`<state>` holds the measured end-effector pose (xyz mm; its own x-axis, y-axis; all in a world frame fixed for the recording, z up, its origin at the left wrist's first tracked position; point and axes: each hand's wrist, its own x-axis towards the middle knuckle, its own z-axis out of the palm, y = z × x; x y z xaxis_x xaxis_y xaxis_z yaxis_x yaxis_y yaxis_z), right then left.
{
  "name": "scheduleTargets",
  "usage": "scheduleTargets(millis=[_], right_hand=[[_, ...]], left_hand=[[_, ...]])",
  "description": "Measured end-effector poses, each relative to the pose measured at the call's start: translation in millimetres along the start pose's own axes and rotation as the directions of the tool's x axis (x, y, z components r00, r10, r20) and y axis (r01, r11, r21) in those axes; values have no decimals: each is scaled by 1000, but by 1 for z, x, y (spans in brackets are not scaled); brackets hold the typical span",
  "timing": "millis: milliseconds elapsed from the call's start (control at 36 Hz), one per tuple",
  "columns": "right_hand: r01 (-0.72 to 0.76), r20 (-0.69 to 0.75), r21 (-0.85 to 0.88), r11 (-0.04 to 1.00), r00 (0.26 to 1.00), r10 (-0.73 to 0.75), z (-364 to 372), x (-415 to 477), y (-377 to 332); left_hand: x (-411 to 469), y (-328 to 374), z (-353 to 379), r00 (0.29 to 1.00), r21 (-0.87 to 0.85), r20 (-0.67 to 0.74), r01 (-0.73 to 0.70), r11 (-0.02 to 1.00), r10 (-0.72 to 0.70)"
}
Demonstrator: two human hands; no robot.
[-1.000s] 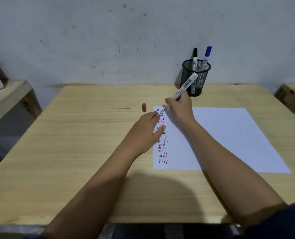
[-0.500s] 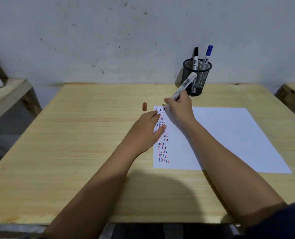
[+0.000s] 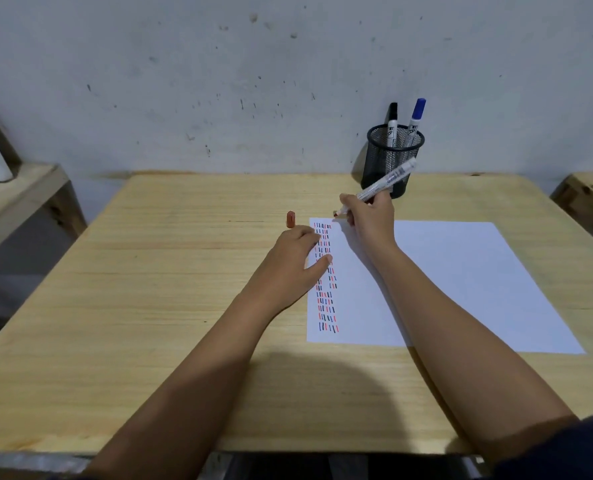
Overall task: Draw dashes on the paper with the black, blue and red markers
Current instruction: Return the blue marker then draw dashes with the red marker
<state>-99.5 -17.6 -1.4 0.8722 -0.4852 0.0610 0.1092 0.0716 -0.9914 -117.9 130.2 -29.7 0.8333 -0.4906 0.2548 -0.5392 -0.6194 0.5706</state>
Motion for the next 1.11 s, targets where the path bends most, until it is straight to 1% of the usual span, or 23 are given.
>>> scheduleTargets(millis=[56,83,139,167,222,306,361,417,444,472,500,528,556,583,639,722,750,778,917,1111], right_hand=[[-39,-10,140,989,999,41,-2,0,-4],[-49,-6,177,983,999,51,-3,0,-4],[-68,10,234,970,998,67,-4,2,-5],[-85,12,268,960,996,84,-4,3,-6],[-98,21,297,950,995,96,-6,8,-9],[-76,59,238,968,996,64,-13,13,-18],[-78,67,231,970,996,64,-21,15,-23],[-70,95,241,968,994,49,-28,14,-28],[-66,110,250,966,993,40,-32,12,-30],[-63,120,263,963,992,32,-35,11,-32],[-62,126,282,957,992,27,-37,8,-34],[-64,128,305,950,991,26,-39,6,-36],[-70,130,336,939,991,27,-41,4,-37],[-77,131,367,927,991,31,-42,2,-39],[-91,129,411,907,991,41,-43,-2,-41],[-102,120,421,901,991,56,-45,-8,-44],[-102,117,422,901,991,57,-46,-9,-46],[-98,113,425,900,992,54,-47,-11,-48],[-79,108,441,894,994,35,-53,-16,-57],[-65,126,442,895,992,10,-53,-20,-62]], left_hand=[[3,1,-4,991,-98,-129,10,995,-22],[7,1,-6,979,-125,-200,18,992,-43],[15,0,-11,953,-101,-294,43,994,-71],[19,-1,-13,949,-66,-305,62,996,-79],[27,-5,-14,956,-6,-269,122,993,-119],[36,-11,-14,959,8,-190,215,977,-209],[40,-10,-17,955,14,-178,242,970,-236],[43,-9,-19,942,-44,-206,262,964,-266],[43,-7,-20,927,-133,-221,278,951,-302],[42,-2,-21,907,-293,-219,292,910,-361],[42,4,-21,881,-491,-201,287,822,-428],[42,9,-20,858,-659,-164,273,701,-488],[43,15,-19,846,-767,-120,253,590,-520],[44,20,-19,849,-826,-78,239,511,-523],[46,32,-19,875,-919,8,197,340,-485],[47,48,-20,898,-990,62,111,88,-437],[47,52,-19,902,-995,67,92,39,-427],[46,55,-18,905,-997,64,78,17,-420],[47,67,-17,922,-998,60,52,-32,-382],[47,80,-17,942,-998,55,56,-5,-331]])
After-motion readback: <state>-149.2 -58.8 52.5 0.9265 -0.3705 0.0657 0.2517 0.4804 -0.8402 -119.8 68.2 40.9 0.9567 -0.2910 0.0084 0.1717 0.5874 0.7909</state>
